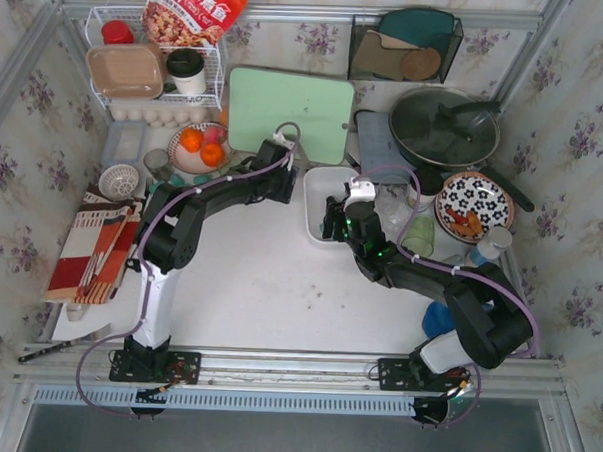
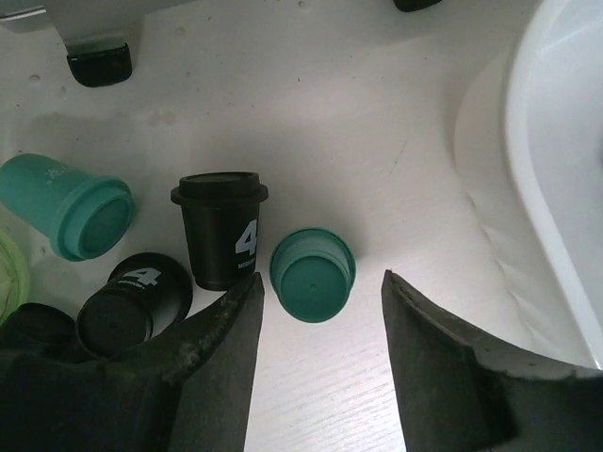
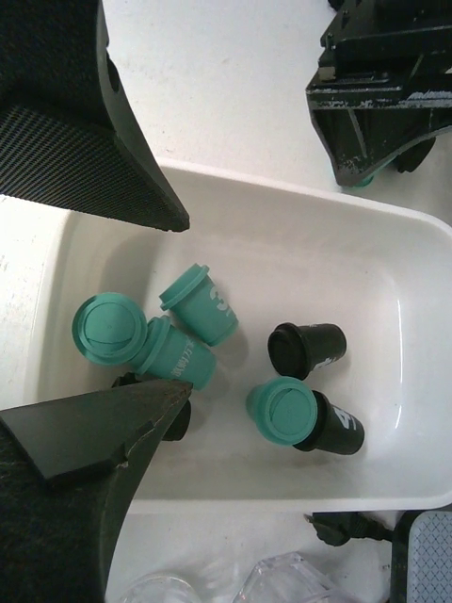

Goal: Mix the coffee capsules in the storage basket

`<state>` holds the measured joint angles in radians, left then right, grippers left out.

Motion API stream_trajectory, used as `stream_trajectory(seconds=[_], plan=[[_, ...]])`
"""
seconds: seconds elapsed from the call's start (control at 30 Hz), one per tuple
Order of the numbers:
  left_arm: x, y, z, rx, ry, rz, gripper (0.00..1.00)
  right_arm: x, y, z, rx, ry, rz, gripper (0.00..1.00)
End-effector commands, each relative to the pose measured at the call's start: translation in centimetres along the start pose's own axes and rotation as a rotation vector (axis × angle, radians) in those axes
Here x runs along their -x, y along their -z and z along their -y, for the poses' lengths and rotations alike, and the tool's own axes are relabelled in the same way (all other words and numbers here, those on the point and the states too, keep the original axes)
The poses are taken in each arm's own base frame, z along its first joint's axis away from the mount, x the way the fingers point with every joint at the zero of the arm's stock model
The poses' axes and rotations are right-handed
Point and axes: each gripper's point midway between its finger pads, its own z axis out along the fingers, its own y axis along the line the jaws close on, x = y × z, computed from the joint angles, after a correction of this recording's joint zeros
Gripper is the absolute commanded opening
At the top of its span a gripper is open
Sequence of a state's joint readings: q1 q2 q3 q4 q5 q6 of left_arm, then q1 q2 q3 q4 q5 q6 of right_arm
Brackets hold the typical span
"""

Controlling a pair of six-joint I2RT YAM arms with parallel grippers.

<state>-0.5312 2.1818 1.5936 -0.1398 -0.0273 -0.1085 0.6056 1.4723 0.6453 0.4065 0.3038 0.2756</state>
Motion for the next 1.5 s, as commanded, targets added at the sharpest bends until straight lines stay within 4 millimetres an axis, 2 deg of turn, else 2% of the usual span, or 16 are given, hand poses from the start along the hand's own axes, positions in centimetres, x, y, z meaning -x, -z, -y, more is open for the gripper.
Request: stream_trajectory(seconds=[0.0,0.17,0.33,0.47,0.6,0.63,0.73,0.8,0.9,1.2,1.47], plan=[[-0.3,-0.3,-0.5,0.026,-0.021,-0.021,0.51,0.0,0.0,-0.5,0.023,-0.005,-0.002,0.71],[0.1,0.0,-0.3,0.02,-0.009,-0.015,0.4,0.0,0.0,-0.7,0.035,-0.006,-0.006,0.71],[0.6,0.5,-0.2,0.012,-0.013,0.012,0.34,-0.1,0.0,-0.9,0.046,-0.005,-0.012,0.71],[1.1,1.7,0.8,-0.054,-0.032,0.067,0.29,0.1,0.2,-1.1,0.057,-0.007,-0.011,0.72],[1.3,5.1,2.7,-0.185,-0.105,0.219,0.29,0.5,0.7,-2.1,0.112,-0.027,-0.015,0.73],[2.6,7.0,3.6,-0.231,-0.138,0.321,0.29,0.6,0.9,-2.6,0.134,-0.035,-0.016,0.73],[2.6,10.5,5.9,-0.341,-0.294,0.521,0.29,1.5,1.8,-3.9,0.201,-0.065,-0.013,0.73],[2.9,12.6,7.0,-0.354,-0.41,0.655,0.29,2.1,2.4,-4.7,0.246,-0.093,-0.008,0.74],[2.3,15.0,8.8,-0.407,-0.535,0.77,0.28,3.0,3.4,-6.4,0.333,-0.137,-0.007,0.75],[1.2,17.2,11.1,-0.43,-0.722,0.904,0.27,4.4,5.2,-9.5,0.513,-0.26,-0.037,0.8],[1.1,19.1,12.9,-0.487,-0.765,0.94,0.26,4.8,5.8,-10.2,0.619,-0.322,-0.036,0.82]])
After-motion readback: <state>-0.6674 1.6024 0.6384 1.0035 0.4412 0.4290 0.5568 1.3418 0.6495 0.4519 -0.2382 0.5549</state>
